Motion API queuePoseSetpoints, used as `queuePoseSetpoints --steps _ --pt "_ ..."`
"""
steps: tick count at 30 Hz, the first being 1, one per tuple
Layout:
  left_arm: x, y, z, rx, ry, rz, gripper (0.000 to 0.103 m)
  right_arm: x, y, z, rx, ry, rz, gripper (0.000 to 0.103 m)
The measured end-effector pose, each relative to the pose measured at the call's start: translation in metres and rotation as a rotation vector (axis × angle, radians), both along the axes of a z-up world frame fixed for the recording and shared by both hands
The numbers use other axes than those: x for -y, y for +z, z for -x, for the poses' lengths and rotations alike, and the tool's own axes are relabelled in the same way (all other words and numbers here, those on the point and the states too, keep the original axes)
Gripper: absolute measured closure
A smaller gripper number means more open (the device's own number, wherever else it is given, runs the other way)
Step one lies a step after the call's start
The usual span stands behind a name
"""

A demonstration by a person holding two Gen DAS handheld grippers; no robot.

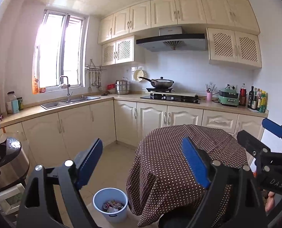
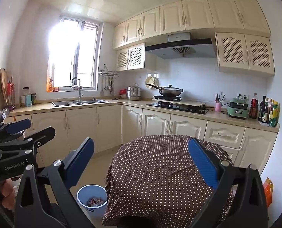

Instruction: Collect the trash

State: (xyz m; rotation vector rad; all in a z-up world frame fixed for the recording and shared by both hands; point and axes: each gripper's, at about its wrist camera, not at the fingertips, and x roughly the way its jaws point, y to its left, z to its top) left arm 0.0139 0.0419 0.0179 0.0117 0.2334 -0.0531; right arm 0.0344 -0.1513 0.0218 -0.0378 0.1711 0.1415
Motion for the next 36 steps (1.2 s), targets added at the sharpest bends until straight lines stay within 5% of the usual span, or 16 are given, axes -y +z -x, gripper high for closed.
queuePoseSetpoints --steps 36 --pt "-0.019 -0.002 0.009 0.031 0.014 0.012 0.019 -0.013 0.001 0.004 0.001 0.003 0.017 0.007"
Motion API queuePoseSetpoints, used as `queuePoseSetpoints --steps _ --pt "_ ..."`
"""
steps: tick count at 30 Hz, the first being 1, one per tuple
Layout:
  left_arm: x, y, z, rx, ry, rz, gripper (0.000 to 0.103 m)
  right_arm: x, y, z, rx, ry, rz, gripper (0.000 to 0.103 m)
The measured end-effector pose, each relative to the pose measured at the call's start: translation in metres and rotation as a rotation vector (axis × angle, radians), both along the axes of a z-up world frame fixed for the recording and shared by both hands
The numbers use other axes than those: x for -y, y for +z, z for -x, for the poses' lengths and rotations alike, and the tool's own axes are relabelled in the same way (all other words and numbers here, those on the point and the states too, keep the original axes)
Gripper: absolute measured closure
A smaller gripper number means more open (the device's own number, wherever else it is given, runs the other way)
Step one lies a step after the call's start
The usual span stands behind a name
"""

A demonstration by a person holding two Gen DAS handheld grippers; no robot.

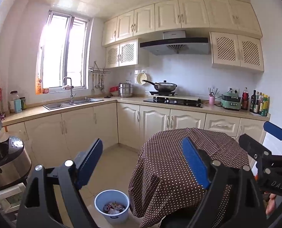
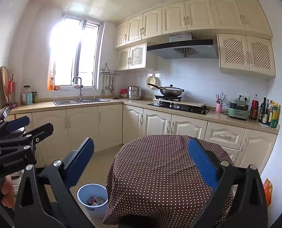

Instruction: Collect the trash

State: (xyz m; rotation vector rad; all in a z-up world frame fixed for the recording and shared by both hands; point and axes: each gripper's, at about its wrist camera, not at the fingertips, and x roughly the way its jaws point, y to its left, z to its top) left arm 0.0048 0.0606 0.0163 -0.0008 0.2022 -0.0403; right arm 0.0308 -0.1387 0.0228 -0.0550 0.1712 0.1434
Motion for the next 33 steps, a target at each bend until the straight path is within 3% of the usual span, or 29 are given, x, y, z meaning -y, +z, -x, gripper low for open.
queuePoseSetpoints --steps 33 --pt "0.0041 0.0015 0.0078 0.021 -0.033 -0.016 0.019 0.0037 0.0007 0.0011 -0.007 -0.002 -0.009 0.007"
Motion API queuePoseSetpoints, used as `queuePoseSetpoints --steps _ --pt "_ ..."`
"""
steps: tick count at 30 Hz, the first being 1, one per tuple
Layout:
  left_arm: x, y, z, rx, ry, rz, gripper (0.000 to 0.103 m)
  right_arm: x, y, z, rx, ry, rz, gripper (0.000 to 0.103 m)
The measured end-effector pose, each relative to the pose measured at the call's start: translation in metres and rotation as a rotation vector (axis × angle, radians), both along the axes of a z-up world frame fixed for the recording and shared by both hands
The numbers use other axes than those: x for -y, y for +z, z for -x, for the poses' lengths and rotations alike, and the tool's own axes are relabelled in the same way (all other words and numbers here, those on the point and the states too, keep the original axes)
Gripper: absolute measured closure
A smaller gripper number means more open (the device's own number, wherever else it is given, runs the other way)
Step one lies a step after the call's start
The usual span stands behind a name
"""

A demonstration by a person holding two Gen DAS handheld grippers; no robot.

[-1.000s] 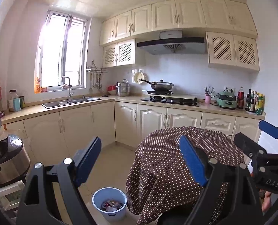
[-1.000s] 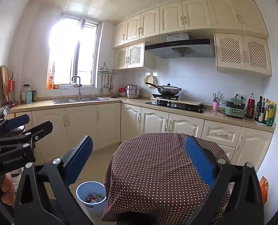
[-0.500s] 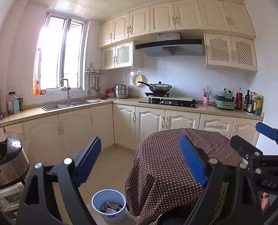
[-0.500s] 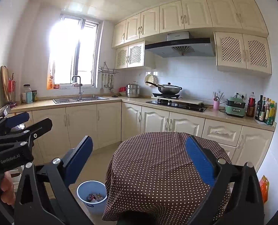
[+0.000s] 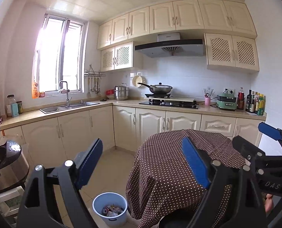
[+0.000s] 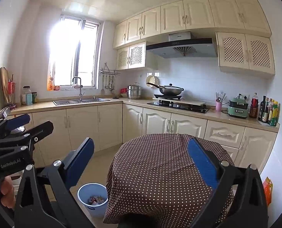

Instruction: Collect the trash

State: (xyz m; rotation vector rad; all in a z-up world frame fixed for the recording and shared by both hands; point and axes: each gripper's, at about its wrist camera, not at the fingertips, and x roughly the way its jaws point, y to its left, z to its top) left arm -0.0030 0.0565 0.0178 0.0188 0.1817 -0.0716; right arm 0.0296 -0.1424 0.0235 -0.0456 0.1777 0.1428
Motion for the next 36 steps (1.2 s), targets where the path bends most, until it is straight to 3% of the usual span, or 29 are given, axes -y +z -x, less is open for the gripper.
queuePoseSetpoints --steps 36 --pt "0.0093 -0.0031 -0.0021 -0.010 -0.018 -0.005 0.019 -0.0091 -0.0024 0.0033 -0.008 -0.010 -0.008 0.007"
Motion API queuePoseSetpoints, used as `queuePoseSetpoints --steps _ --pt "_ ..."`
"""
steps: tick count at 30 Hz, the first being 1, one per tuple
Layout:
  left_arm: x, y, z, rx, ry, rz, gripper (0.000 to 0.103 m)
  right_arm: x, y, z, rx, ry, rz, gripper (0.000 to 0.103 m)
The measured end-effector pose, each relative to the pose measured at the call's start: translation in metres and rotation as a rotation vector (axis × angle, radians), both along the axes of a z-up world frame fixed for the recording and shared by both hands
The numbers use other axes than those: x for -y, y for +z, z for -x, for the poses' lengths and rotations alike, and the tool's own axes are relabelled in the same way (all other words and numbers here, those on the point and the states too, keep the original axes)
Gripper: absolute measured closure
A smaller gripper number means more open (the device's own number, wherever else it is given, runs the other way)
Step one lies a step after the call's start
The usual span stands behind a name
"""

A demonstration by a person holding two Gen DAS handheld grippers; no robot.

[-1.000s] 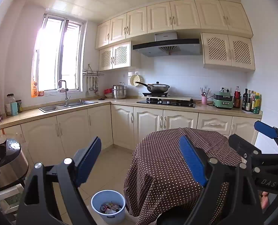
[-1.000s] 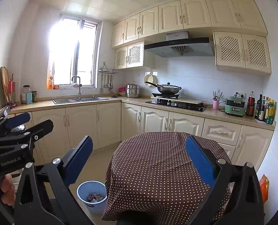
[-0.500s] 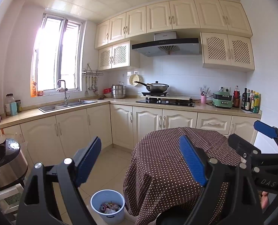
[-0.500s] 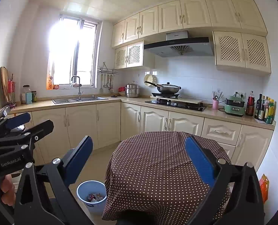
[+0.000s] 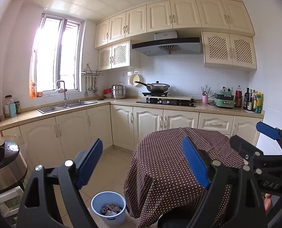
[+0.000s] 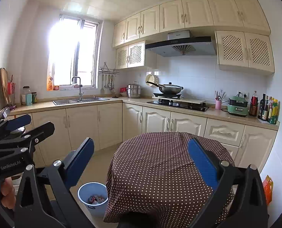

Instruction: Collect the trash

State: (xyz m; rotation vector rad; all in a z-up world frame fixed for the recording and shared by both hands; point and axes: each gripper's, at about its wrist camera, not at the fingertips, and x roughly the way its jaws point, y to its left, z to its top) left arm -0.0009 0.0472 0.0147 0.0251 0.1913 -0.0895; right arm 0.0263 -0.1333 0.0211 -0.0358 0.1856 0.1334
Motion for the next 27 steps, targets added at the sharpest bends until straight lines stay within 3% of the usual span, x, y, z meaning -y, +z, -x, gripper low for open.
queuePoseSetpoints --steps 27 --pt "0.0059 -0.0032 0.0008 -0.004 -0.003 -0.010 0.019 -0.0060 -0.0009 0.0017 0.000 -0.001 -0.003 0.007"
